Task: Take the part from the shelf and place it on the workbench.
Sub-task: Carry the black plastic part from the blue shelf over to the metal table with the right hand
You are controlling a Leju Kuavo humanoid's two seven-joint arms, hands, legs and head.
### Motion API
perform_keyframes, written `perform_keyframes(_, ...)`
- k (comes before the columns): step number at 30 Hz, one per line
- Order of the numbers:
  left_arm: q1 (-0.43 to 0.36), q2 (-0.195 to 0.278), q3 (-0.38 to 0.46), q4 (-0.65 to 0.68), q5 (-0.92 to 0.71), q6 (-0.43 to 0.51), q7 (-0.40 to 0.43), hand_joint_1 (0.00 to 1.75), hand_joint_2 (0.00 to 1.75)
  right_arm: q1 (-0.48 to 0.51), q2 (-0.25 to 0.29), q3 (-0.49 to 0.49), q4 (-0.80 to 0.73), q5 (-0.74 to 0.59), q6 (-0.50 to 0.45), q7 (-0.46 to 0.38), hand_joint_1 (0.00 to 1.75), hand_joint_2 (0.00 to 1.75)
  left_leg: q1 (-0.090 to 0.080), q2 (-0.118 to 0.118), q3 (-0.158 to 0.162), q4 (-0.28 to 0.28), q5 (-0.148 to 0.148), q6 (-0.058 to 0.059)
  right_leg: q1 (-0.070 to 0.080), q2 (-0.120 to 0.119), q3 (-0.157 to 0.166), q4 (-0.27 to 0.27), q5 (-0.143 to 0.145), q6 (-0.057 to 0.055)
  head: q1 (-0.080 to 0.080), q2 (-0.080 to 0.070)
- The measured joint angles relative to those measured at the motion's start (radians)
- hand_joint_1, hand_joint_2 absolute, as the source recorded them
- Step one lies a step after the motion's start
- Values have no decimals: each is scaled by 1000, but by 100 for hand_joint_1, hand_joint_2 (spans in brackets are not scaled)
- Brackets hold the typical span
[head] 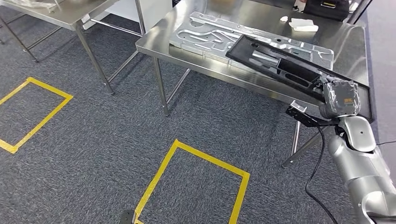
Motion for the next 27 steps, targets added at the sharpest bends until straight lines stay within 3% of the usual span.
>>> perform_keyframes(2,-1,0,-1,0,-4,-10,13,0,175,17,1,0,5,-42,1,-13,175,175,-2,19,1,-6,2,7,2,-69,-53,110,-56,8,0,0)
perform_keyframes(4,0,1,-4,0,-19,-14,28,0,175,47,4,1,6,-71,1,-23,175,175,-4,35,1,-5,1,9,-1,-89,-104,217,-93,13,0,0)
perform_keyframes(5,0,1,-8,0,-28,-12,32,0,175,64,5,1,6,-78,0,-26,175,175,-4,41,1,-5,1,8,-3,-91,-108,226,-86,14,0,0)
perform_keyframes(6,-2,1,-11,0,-34,-10,35,0,175,80,6,1,3,-80,-2,-27,175,175,-4,45,1,-5,0,7,-4,-93,-93,197,-63,13,0,0)
perform_keyframes(9,-9,1,-21,0,-34,-8,39,0,175,108,8,3,-12,-83,-2,-27,175,175,-9,55,2,-4,-4,0,1,-104,7,5,14,1,0,0)
perform_keyframes(11,-12,2,-22,0,-32,-10,39,0,175,113,9,4,-21,-83,0,-24,175,175,-16,58,1,-3,-7,-5,5,-108,31,-45,21,-8,0,0)
perform_keyframes(14,-11,4,-22,0,-31,-17,41,0,175,124,9,4,-28,-87,-1,-22,175,175,-18,59,3,-4,-8,-2,6,-104,32,-48,23,-12,0,0)
perform_keyframes(21,-9,10,-23,0,-17,-30,50,0,175,133,9,4,-44,-65,-7,-11,175,175,-16,61,10,-19,0,-18,8,-102,31,-47,23,-22,0,0)
perform_keyframes(27,-3,11,-23,0,-14,-31,49,0,175,108,9,12,-49,13,-7,20,175,175,-16,61,9,-21,3,-23,8,-102,30,-46,25,-25,0,0)
